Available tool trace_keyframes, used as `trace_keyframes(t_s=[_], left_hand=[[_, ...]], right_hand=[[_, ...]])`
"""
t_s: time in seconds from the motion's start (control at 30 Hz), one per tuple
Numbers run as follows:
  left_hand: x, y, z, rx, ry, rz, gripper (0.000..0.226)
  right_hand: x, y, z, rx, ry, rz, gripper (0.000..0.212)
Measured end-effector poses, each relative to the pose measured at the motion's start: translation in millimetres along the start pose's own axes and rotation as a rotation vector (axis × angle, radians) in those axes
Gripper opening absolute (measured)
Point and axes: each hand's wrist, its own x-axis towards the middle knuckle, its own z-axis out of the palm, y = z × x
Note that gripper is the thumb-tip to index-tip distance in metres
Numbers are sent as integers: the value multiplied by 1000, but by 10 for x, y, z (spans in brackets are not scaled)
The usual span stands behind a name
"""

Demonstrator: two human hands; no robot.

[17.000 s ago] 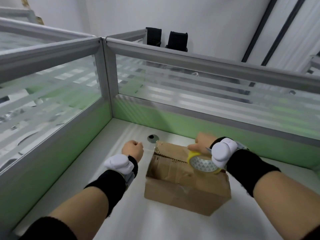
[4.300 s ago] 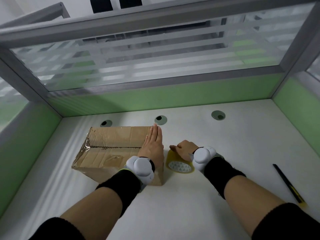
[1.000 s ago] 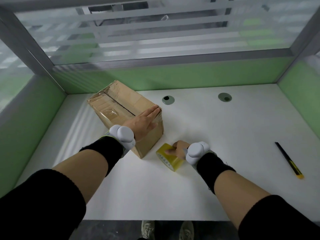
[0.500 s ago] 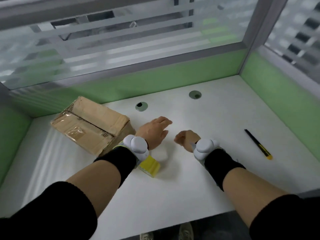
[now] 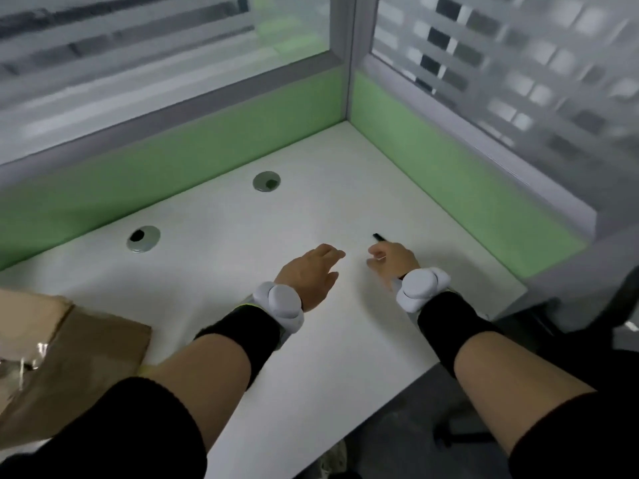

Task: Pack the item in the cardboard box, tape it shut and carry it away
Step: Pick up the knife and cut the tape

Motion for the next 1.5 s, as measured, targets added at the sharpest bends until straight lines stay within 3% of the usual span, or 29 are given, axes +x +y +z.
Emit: trace_keyframes(t_s=[0.33, 0.77, 0.87, 1.07, 1.17, 1.33, 1.5], left_hand=[[512, 265, 376, -20, -119, 51, 43], [418, 39, 415, -29, -118, 2, 42], [327, -30, 375, -29, -96, -14, 42], [102, -148, 199, -15, -62, -47, 40], [-42, -227, 32, -15, -10, -69, 40], [-316, -342, -239, 4, 56, -89, 40], [-628, -484, -557, 29, 145, -119, 40]], right_hand=[[320, 592, -125, -23, 82, 174, 39], [461, 646, 88, -155, 54, 279, 28], [424, 563, 121, -225, 1, 262, 6], [314, 409, 202, -257, -31, 187, 19], [251, 196, 207, -182, -39, 131, 38], [117, -202, 207, -101, -70, 75, 22], [-64, -725, 193, -97, -92, -2, 31]])
